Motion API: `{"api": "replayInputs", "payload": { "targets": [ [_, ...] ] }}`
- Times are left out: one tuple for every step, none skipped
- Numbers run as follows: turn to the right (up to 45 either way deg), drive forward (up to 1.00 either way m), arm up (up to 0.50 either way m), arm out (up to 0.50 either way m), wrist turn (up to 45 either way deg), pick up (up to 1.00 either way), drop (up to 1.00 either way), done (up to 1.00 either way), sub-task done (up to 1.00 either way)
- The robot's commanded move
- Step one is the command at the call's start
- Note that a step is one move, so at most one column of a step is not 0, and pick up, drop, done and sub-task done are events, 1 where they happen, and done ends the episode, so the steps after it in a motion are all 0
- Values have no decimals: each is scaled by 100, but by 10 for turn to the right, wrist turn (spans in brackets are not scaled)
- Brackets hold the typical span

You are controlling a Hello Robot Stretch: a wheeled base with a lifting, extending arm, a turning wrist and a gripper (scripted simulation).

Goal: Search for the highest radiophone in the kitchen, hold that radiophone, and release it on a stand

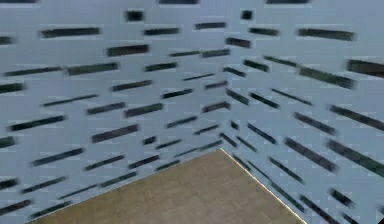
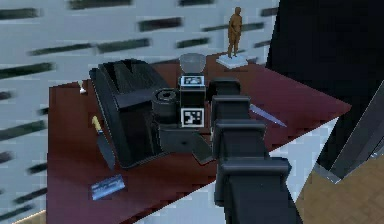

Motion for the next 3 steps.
{"api": "replayInputs", "payload": {
  "targets": [
    [0, 0, 0, 0, 180, 0, 0, 0, 0],
    [0, 0, -16, 0, 0, 0, 0, 0, 0],
    [0, 0, 0, 0, 0, 100, 0, 0, 0]
  ]
}}
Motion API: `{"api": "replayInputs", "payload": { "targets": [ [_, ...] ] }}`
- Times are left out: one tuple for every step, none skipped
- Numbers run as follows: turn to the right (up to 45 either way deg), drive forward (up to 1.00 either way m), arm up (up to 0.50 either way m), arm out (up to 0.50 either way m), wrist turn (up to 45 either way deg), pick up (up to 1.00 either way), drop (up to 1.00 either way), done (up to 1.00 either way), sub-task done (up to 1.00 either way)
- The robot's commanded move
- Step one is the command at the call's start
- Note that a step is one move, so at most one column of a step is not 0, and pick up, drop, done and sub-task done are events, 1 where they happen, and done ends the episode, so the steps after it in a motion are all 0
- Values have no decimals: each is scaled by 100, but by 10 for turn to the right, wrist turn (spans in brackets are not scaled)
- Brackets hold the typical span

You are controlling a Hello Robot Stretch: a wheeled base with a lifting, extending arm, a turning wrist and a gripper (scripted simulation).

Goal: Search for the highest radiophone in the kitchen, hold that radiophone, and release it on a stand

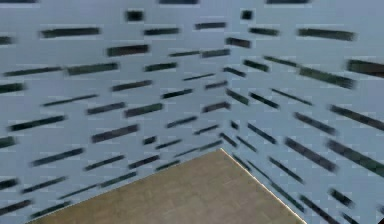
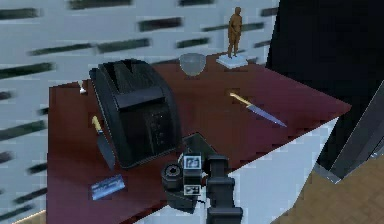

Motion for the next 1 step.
{"api": "replayInputs", "payload": {
  "targets": [
    [0, 0, 10, 0, 0, 0, 0, 0, 0]
  ]
}}
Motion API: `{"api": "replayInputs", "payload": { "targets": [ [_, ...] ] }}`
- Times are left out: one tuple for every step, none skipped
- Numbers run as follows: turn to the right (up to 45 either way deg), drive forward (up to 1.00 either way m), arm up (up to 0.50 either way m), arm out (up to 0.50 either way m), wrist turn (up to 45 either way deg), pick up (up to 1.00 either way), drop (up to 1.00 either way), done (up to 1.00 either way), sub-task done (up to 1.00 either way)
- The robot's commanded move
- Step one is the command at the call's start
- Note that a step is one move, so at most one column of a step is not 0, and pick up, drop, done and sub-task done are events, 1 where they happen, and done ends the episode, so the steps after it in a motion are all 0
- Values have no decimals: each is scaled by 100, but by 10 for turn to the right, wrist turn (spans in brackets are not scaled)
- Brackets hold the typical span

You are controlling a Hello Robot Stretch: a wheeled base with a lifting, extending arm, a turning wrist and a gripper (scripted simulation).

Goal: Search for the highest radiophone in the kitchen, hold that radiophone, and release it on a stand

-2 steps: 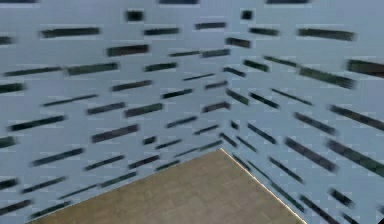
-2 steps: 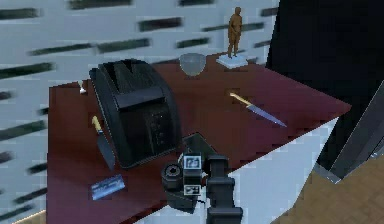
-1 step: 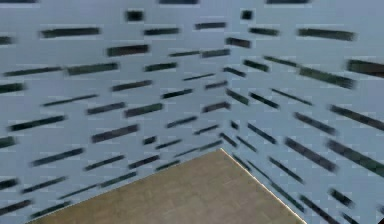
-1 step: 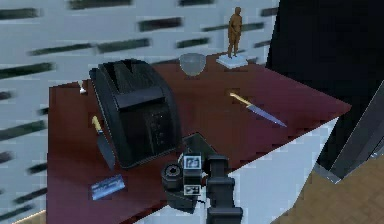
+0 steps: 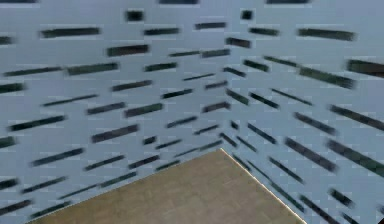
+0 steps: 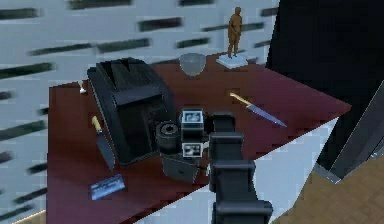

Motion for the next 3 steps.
{"api": "replayInputs", "payload": {
  "targets": [
    [0, 0, 6, 0, 0, 0, 0, 0, 0],
    [0, 0, 0, 0, -450, 0, 0, 0, 0],
    [0, 0, 0, 0, -450, 0, 0, 0, 0]
  ]
}}
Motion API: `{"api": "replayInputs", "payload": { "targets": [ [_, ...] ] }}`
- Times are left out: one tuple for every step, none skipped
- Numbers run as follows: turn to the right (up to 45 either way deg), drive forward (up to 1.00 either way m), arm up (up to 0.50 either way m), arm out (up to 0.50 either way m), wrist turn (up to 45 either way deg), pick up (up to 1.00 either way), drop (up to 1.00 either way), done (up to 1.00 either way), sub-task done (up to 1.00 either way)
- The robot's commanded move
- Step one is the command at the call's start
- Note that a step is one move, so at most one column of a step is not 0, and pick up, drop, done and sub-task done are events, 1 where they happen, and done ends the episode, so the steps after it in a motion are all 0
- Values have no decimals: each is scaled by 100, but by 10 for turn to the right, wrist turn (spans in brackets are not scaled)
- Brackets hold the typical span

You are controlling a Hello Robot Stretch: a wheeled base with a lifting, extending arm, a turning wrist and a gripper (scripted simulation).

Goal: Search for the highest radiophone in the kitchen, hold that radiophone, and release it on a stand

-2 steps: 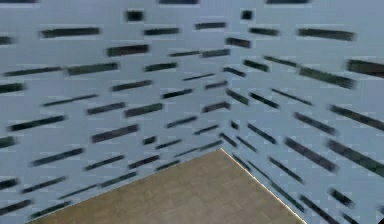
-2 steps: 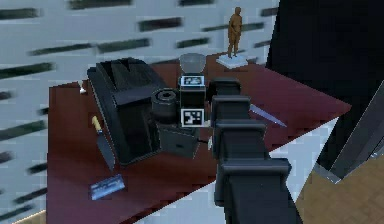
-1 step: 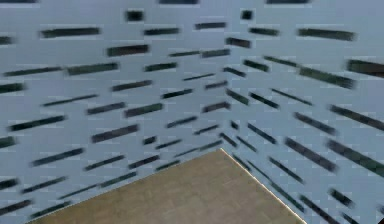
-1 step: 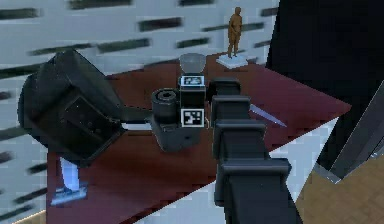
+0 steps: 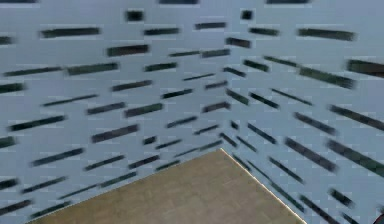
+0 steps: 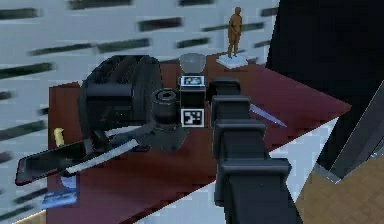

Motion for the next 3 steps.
{"api": "replayInputs", "payload": {
  "targets": [
    [0, 0, 0, 0, -450, 0, 0, 0, 0],
    [0, 0, 0, 0, -120, 0, 0, 0, 0],
    [0, 0, 0, -14, 0, 0, 0, 0, 0]
  ]
}}
